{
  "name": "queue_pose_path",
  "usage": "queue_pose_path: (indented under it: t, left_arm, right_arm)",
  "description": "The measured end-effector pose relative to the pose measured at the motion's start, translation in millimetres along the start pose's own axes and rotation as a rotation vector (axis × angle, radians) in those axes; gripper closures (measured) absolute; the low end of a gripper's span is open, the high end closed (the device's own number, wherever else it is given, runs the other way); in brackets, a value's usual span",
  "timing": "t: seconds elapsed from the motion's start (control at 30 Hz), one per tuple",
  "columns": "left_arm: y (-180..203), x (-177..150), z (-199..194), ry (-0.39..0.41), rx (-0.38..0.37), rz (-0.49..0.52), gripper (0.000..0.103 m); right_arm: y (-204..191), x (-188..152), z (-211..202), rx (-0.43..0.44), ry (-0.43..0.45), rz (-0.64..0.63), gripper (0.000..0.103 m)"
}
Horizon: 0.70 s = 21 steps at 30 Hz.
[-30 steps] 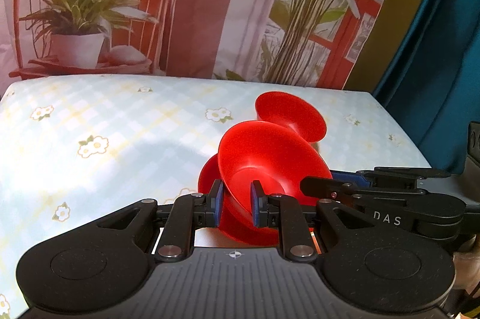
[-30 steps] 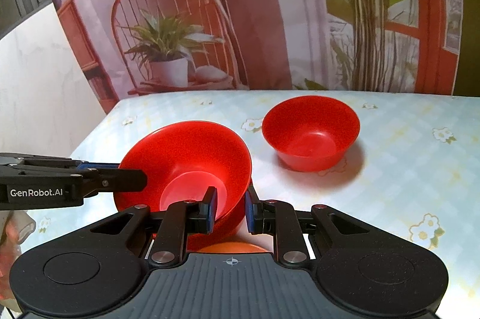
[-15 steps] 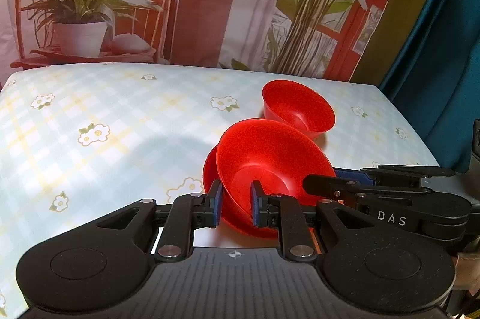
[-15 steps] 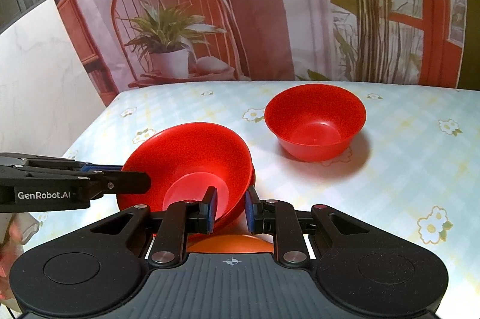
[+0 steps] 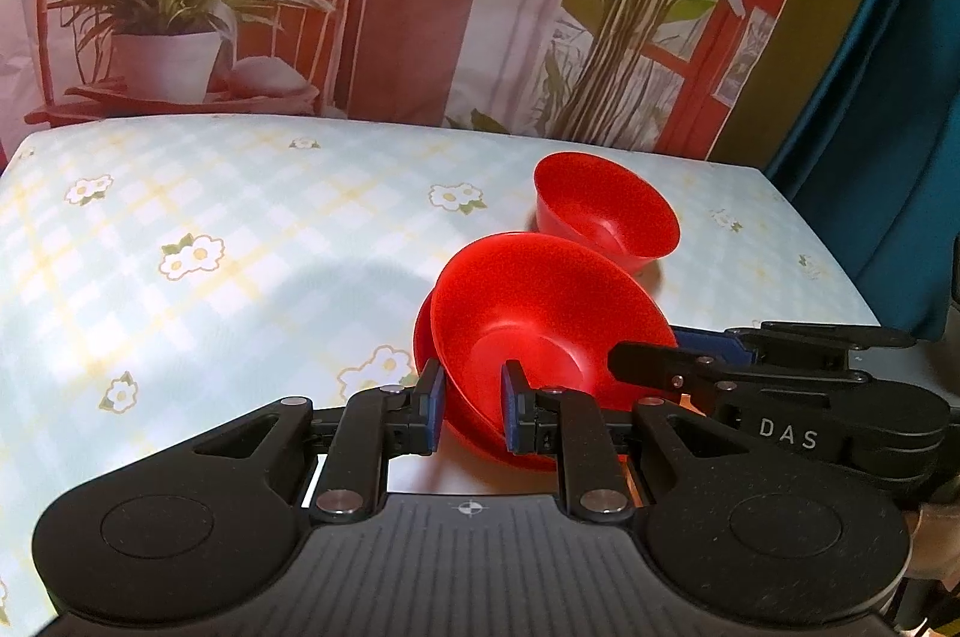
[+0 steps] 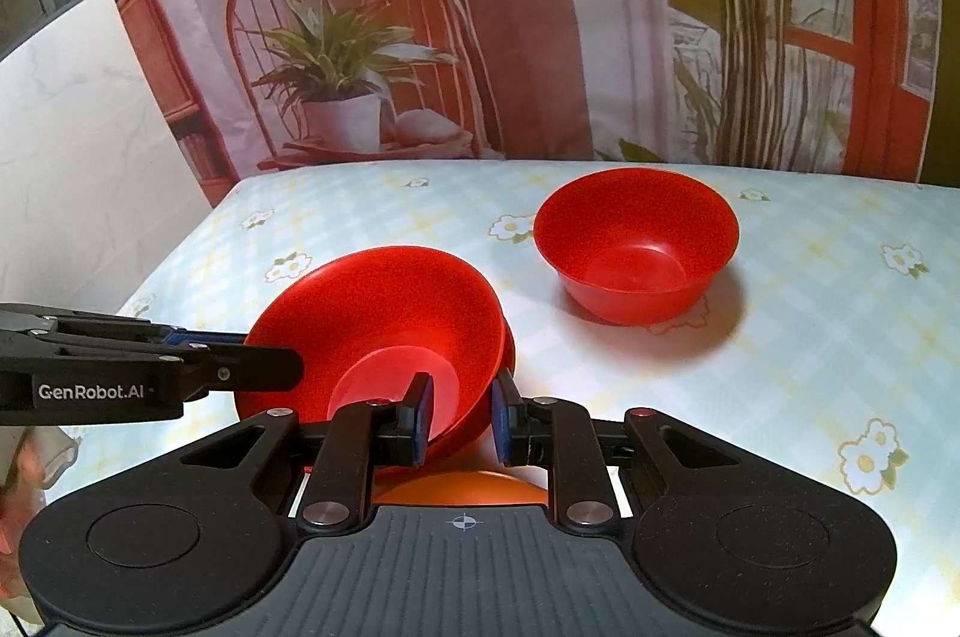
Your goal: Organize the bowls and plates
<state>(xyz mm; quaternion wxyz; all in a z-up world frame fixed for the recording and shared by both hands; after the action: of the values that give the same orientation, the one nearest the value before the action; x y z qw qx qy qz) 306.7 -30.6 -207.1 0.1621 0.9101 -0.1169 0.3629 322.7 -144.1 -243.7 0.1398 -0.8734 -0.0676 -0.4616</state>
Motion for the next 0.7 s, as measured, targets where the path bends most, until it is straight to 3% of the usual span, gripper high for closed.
queue_pose_path:
  t: [0.7]
  left_arm:
    - [-4, -5, 3, -0.008, 0.034, 0.0, 0.083]
  right_arm:
    - [-11, 5, 15, 0.0, -0.026, -0.056, 0.079]
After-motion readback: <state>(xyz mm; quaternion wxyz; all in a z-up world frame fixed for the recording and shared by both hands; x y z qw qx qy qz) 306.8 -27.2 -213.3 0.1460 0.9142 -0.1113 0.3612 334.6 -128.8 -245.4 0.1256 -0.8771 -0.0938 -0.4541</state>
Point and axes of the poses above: each gripper's, at about its wrist camera, not at the fingertips, and z roughly the way its jaws point, y to its right, x to its top, the point moved 7 cm from there along z, roughly the way its jaws point, and after that the axes turned 2 degrees about -x, right-handed, at the moved point
